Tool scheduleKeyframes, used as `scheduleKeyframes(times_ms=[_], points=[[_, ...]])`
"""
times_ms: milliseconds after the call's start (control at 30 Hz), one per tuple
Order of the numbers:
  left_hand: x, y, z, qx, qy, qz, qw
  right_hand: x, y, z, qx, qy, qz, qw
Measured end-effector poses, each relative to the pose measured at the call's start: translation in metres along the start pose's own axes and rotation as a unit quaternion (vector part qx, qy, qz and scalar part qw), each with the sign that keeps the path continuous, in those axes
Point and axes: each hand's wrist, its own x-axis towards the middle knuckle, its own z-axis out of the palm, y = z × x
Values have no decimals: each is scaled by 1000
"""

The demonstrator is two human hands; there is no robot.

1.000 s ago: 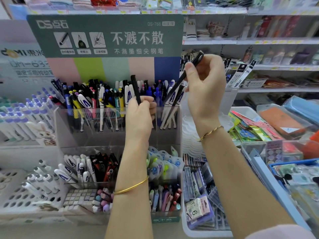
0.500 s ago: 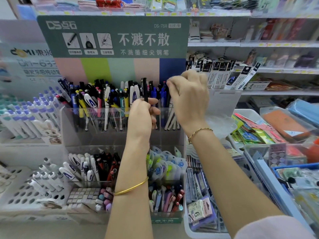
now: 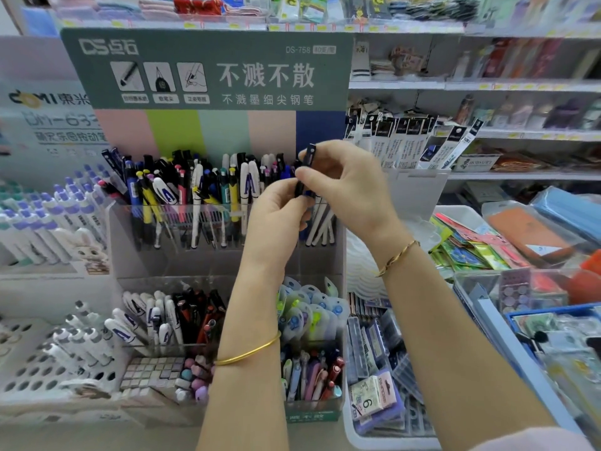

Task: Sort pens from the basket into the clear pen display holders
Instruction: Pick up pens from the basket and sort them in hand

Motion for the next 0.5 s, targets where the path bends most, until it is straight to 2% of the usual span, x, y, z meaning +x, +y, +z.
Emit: scheduleKeyframes(times_ms=[100,200,300,500], points=[[2,-3,-3,25,43,2,999,3,0,-1,64,106,15,992],[2,-2,-7,38,112,-5,993,9,1,-4,47,201,-7,978],[2,-3,-9,41,135,-13,990,9,3,1,-5,232,-47,972],[2,-5,-9,40,132,-31,990,12,4,8,-78,240,-105,962]])
